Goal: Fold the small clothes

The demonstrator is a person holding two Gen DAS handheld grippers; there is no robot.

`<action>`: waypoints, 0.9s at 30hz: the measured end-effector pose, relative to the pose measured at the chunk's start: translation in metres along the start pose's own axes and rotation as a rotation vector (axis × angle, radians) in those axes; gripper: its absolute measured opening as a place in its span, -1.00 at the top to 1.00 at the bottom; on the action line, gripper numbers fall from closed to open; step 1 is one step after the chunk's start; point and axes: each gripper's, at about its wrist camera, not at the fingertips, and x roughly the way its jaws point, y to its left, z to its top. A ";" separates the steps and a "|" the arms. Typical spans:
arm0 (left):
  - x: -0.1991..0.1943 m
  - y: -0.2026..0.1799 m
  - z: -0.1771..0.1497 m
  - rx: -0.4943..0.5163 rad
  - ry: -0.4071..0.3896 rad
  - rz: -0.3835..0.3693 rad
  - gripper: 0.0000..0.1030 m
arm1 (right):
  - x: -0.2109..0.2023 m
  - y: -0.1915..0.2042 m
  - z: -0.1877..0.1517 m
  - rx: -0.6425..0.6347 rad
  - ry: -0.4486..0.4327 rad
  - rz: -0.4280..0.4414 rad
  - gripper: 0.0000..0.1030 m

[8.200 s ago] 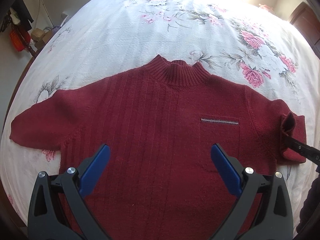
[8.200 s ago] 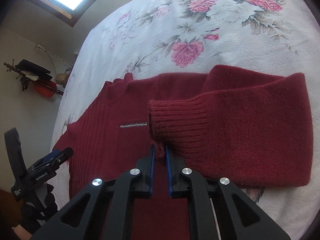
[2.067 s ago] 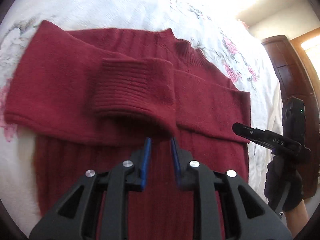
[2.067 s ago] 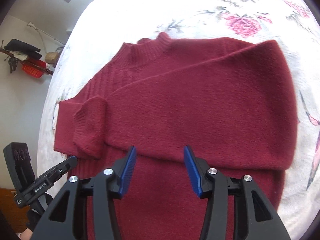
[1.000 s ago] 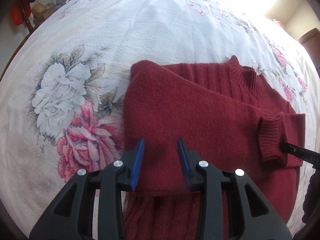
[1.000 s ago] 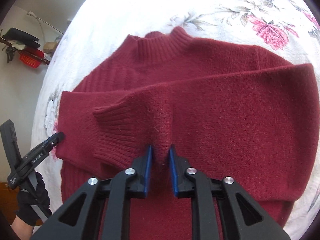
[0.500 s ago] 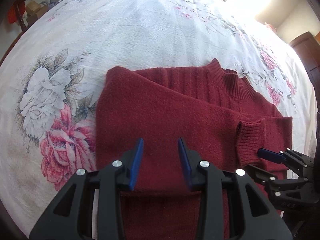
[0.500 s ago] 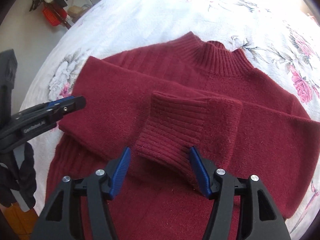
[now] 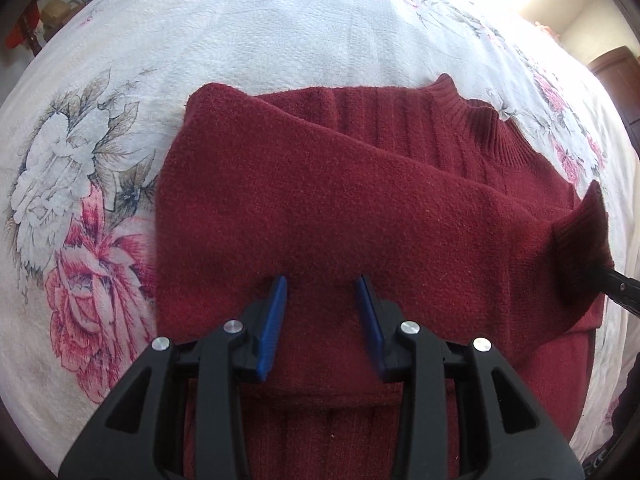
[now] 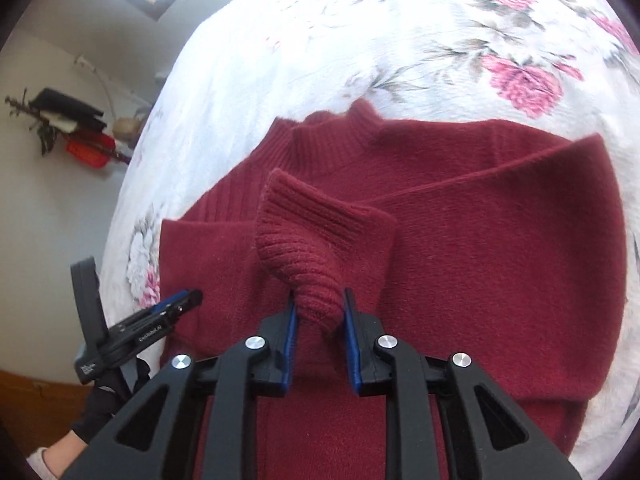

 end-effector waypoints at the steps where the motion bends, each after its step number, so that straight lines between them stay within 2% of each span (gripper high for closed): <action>1: 0.002 -0.002 0.000 0.000 -0.001 0.003 0.29 | -0.005 -0.011 -0.001 0.030 -0.010 -0.005 0.45; 3: 0.004 -0.004 0.000 0.004 -0.002 0.009 0.28 | -0.012 -0.032 -0.004 0.062 -0.014 -0.057 0.33; 5: 0.003 -0.006 0.000 0.008 -0.001 0.015 0.28 | -0.018 -0.051 -0.003 0.082 -0.003 -0.100 0.32; 8: -0.005 -0.009 0.003 -0.003 -0.012 0.009 0.28 | -0.030 -0.076 -0.009 0.145 -0.006 -0.050 0.07; 10: -0.014 -0.014 0.004 -0.002 -0.039 -0.008 0.27 | -0.031 -0.089 -0.009 0.179 -0.008 -0.007 -0.25; 12: -0.017 -0.020 0.007 0.009 -0.050 -0.017 0.25 | -0.025 -0.098 -0.007 0.202 0.004 0.005 -0.25; 14: -0.013 -0.027 0.008 0.023 -0.040 -0.018 0.24 | -0.013 -0.104 -0.004 0.219 0.027 0.006 -0.17; 15: -0.011 -0.030 0.008 0.031 -0.034 -0.015 0.24 | -0.011 -0.104 -0.004 0.218 0.032 0.009 0.18; 16: -0.009 -0.032 0.008 0.041 -0.029 -0.012 0.24 | -0.009 -0.101 -0.002 0.209 0.034 0.015 0.64; 17: -0.007 -0.033 0.007 0.049 -0.023 -0.009 0.24 | -0.010 -0.098 -0.001 0.200 0.031 0.014 0.79; 20: 0.000 -0.031 0.003 0.056 -0.011 -0.003 0.23 | -0.021 -0.088 -0.001 0.170 -0.021 0.006 0.85; 24: 0.008 -0.027 0.000 0.056 -0.001 -0.010 0.16 | -0.006 -0.093 -0.008 0.157 0.039 -0.115 0.83; 27: 0.013 -0.024 0.000 0.044 0.003 -0.025 0.13 | 0.005 -0.099 -0.013 0.131 0.035 -0.127 0.84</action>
